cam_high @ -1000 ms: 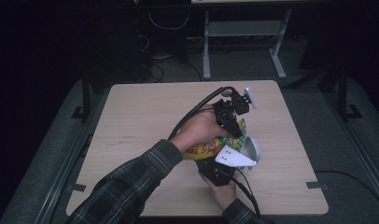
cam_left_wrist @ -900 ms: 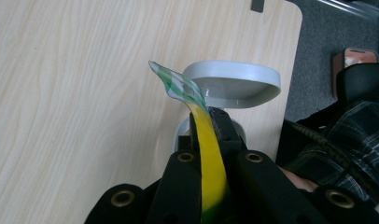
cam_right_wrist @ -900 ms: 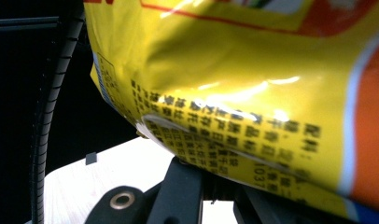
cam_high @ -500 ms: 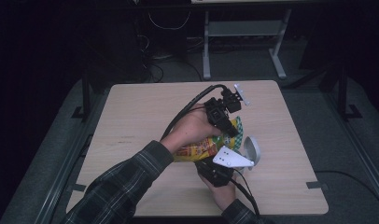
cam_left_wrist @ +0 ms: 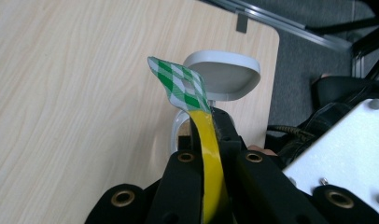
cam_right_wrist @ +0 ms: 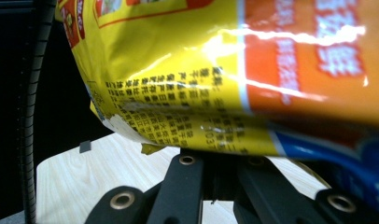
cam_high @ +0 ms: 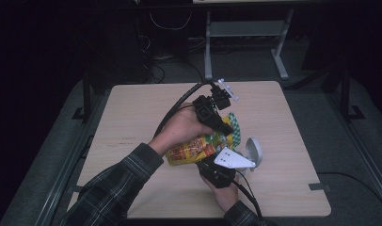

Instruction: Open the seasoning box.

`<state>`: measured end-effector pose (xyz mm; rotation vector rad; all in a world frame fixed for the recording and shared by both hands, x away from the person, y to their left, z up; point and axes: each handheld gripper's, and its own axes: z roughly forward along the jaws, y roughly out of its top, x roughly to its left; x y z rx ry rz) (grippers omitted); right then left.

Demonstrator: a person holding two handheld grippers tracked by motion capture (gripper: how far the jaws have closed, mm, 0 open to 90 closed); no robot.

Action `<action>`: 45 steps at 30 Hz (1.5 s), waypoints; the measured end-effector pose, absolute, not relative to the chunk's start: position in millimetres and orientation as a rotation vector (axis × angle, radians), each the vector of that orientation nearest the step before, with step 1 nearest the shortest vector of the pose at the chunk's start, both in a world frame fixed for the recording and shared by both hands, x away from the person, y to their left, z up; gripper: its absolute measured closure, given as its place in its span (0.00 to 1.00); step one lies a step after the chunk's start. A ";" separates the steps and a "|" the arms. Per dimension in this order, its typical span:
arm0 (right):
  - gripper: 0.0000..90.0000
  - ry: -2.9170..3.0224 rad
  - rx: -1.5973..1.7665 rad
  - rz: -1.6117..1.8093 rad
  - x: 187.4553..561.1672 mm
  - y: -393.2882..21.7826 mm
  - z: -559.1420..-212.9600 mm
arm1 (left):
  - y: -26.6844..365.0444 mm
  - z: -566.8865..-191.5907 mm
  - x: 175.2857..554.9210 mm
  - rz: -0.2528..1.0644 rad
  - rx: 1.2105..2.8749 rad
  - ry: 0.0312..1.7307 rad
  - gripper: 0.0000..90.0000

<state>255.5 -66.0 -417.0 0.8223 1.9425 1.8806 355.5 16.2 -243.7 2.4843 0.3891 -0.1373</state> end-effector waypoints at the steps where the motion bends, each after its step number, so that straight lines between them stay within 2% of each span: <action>1: 1.00 1.944 0.824 1.879 255.6 -66.4 -417.1 | 19.0 -243.4 356.2 -0.144 2.471 0.396 1.00; 11: 1.00 1.950 0.837 1.864 255.2 -67.6 -417.5 | 46.2 -238.7 359.6 -0.145 2.419 0.360 1.00; 27: 1.00 1.935 0.835 1.848 253.4 -68.6 -410.2 | 110.9 -241.5 359.6 -0.137 2.240 0.455 1.00; 45: 1.00 2.107 0.805 1.706 244.7 -82.4 -397.3 | 184.6 -281.3 355.7 -0.029 2.021 0.537 1.00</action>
